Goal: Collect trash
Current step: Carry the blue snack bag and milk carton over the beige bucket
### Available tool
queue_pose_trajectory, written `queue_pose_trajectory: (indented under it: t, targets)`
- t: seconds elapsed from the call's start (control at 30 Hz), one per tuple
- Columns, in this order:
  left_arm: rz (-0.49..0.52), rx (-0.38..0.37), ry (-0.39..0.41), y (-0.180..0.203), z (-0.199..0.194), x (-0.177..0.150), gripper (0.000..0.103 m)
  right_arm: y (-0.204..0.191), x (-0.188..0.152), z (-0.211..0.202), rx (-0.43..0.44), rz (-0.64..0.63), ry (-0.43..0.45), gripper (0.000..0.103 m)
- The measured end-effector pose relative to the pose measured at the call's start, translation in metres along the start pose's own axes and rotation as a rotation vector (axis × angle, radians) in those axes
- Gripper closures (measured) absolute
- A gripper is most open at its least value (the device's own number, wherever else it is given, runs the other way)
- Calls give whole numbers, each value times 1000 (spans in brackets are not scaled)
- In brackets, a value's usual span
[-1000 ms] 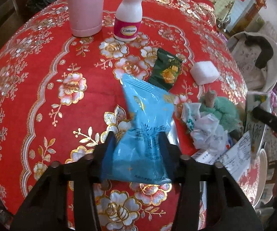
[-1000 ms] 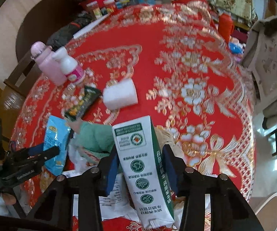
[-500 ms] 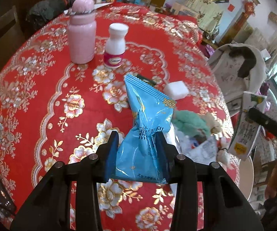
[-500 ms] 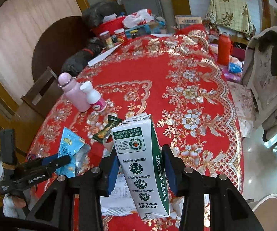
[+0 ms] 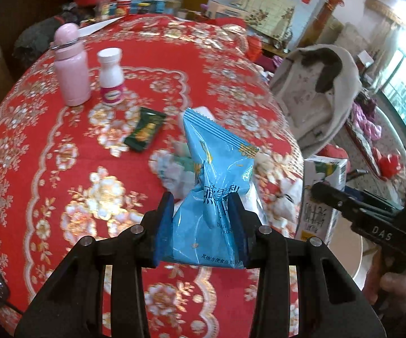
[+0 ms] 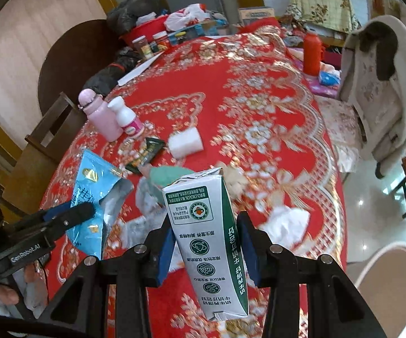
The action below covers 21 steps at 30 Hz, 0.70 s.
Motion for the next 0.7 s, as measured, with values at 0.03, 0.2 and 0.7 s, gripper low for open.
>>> queue_pose_trajectory:
  t: [0.03, 0.2, 0.7]
  targets:
    - [13, -4, -1, 8, 1, -2, 66, 5, -4, -2, -6, 7, -1, 61]
    - [61, -32, -9, 43, 5, -10, 66, 29, -22, -17, -33, 41, -4, 61]
    - [239, -166, -92, 179, 42, -40, 66, 138, -76, -69, -164, 201, 9, 61]
Point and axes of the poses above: each gripper's, at about its wrist camera, not at the fingertips, and z roughly the way its jaws point, y to its right, x to its top, the point moved 10 cm from there along z, roughly the way its jaws point, and after that the axes turned 4 degrees about -y, right-handed, at the moved point
